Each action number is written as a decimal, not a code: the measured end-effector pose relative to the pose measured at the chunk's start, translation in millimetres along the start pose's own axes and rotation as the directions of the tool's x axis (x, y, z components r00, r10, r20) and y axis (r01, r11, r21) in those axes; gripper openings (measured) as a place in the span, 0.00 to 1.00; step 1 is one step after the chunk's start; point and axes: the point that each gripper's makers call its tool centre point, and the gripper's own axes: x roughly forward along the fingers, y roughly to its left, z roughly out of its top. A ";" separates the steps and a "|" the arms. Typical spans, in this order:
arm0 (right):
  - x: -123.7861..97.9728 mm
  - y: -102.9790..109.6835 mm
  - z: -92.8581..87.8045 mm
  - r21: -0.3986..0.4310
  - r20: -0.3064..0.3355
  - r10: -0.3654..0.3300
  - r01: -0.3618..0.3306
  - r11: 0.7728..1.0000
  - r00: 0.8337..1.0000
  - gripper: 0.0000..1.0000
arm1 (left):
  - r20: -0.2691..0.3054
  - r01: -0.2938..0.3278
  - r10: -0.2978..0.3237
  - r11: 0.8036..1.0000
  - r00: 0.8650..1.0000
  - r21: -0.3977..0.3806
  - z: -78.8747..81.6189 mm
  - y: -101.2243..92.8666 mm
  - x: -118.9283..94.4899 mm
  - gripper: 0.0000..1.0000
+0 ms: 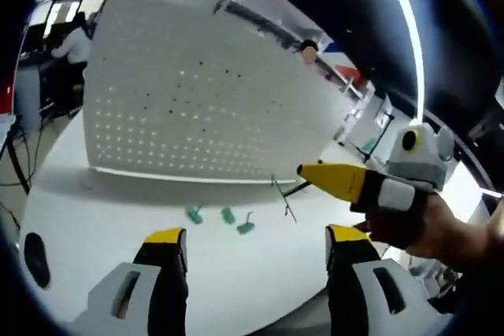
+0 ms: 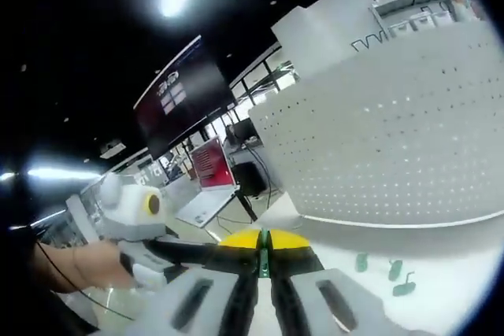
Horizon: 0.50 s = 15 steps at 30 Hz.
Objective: Insert the hook assembly into the mounting plate slot until the hook locks in place.
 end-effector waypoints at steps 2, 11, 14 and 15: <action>1.7 3.9 1.2 -0.011 0.003 0.008 -0.008 1.000 1.000 0.00 | 0.017 0.010 -0.010 1.000 1.000 -0.004 4.9 -1.9 -0.6 0.64; 2.5 18.8 8.6 -0.039 0.034 0.030 -0.029 0.999 0.999 0.00 | 0.052 0.092 -0.090 0.995 0.995 -0.048 13.4 -17.4 -2.7 0.41; 2.5 19.7 8.8 -0.041 0.045 0.028 -0.026 0.999 0.999 0.00 | 0.074 0.117 -0.110 0.988 0.991 -0.101 17.2 -21.6 -4.8 0.37; 2.3 19.0 8.6 -0.046 0.049 0.022 -0.020 0.999 0.999 0.00 | 0.080 0.121 -0.112 0.987 0.990 -0.108 18.4 -21.6 -6.0 0.35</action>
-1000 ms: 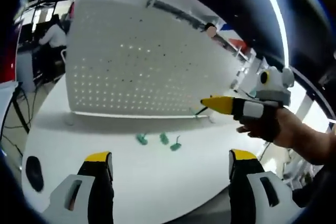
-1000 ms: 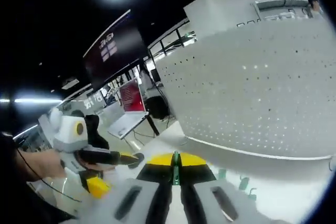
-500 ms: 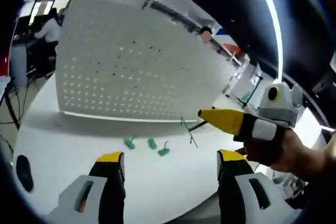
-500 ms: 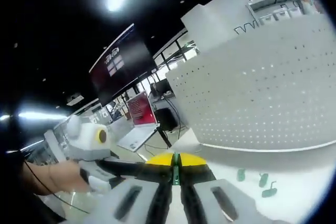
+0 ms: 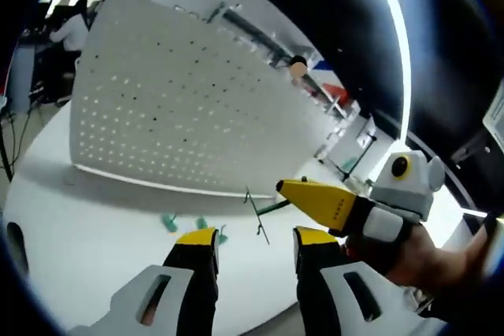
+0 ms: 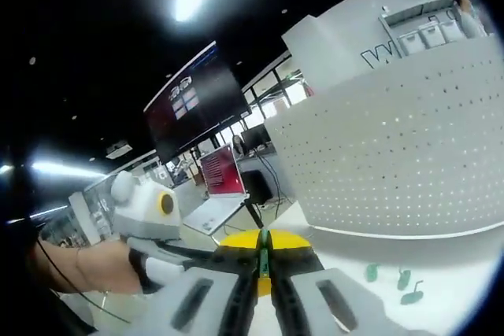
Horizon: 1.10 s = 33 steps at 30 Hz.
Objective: Insert the hook assembly into the mounting plate slot until the hook locks in place.
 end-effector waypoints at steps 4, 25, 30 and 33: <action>-1.3 1.3 4.3 0.011 0.029 -0.001 0.000 1.000 1.000 0.00 | 0.009 0.009 -0.009 1.000 1.000 -0.013 2.3 -0.4 -2.1 0.28; -7.7 12.6 17.5 -0.032 0.097 0.009 -0.006 0.999 0.995 0.00 | 0.051 0.080 -0.078 0.996 0.996 -0.042 13.6 -15.9 -1.2 0.05; -9.1 12.5 16.3 -0.049 0.096 0.005 0.000 0.999 0.995 0.00 | 0.051 0.085 -0.082 0.995 0.995 -0.054 12.9 -16.2 0.0 0.04; -9.7 13.0 14.3 -0.061 0.095 0.000 0.006 0.998 0.995 0.00 | 0.049 0.077 -0.074 0.996 0.996 -0.055 12.3 -14.6 0.5 0.03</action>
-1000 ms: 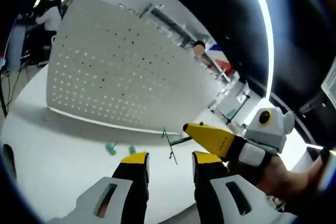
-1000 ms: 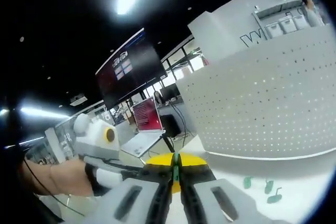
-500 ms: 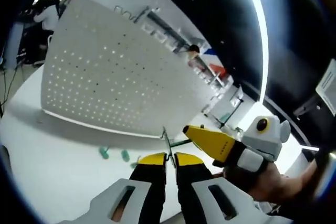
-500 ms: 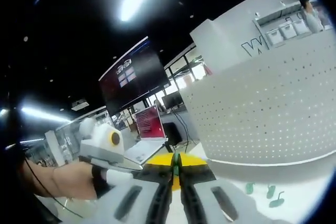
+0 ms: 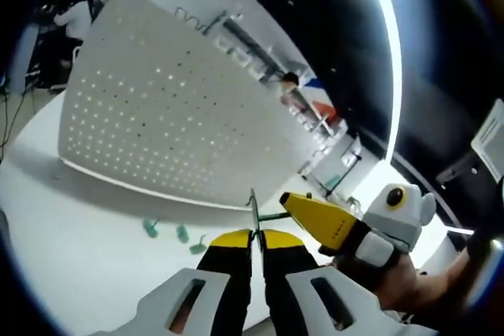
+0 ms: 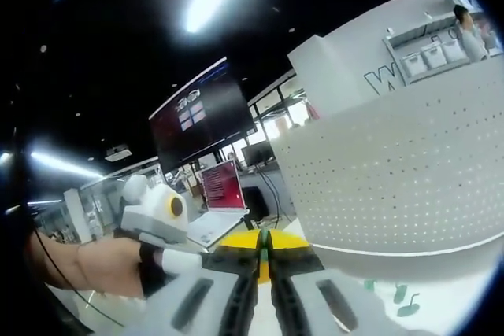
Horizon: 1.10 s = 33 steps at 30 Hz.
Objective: Insert the hook assembly into the mounting plate slot until the hook locks in place.
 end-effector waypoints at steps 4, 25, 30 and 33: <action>-0.7 2.5 0.3 -0.040 0.008 -0.012 0.013 0.999 1.000 0.01 | 0.000 -0.004 0.004 1.000 1.000 -0.002 0.9 0.6 0.6 0.01; -17.0 -1.4 13.1 0.099 -0.035 0.000 0.003 0.995 0.999 0.12 | 0.040 -0.158 0.156 0.886 0.987 0.437 14.3 -2.5 -3.7 0.01; -13.7 1.7 9.0 0.110 -0.041 0.009 -0.005 0.994 0.999 0.11 | 0.064 -0.158 0.146 0.835 0.987 0.527 18.4 -11.6 -4.6 0.01; -13.1 3.0 9.7 0.123 -0.033 0.014 -0.010 0.992 0.999 0.09 | 0.079 -0.162 0.143 0.807 0.987 0.568 20.5 -18.9 -6.4 0.01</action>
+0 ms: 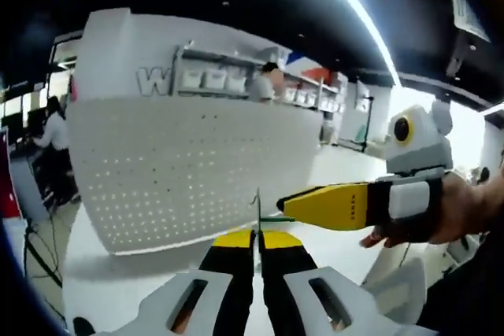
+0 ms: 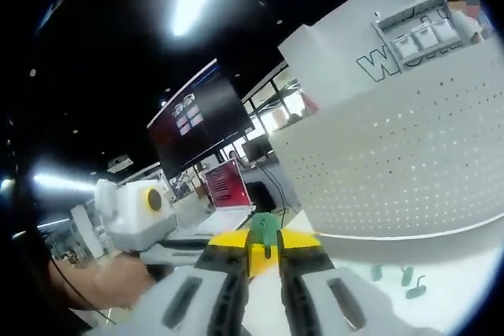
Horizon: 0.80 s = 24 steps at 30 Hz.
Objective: Insert the hook assembly into the mounting plate slot until the hook locks in place.
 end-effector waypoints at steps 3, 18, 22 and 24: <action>0.4 2.1 1.1 -0.004 0.005 0.005 -0.005 1.000 1.000 0.07 | 0.011 0.006 -0.006 1.000 1.000 -0.015 3.0 -0.6 -0.6 0.01; 1.4 5.5 6.0 0.041 0.027 0.023 -0.024 0.999 0.999 0.02 | 0.064 -0.008 0.006 0.999 0.998 0.031 13.8 -3.1 -2.5 0.01; 1.8 5.6 5.5 0.042 0.032 0.024 -0.025 0.999 0.999 0.02 | 0.063 -0.007 0.004 0.999 0.998 0.041 13.1 -2.2 -2.0 0.01; 2.2 6.5 5.2 0.039 0.033 0.028 -0.029 0.999 0.999 0.01 | 0.071 -0.003 0.000 0.999 0.997 0.045 12.5 -1.3 -2.4 0.02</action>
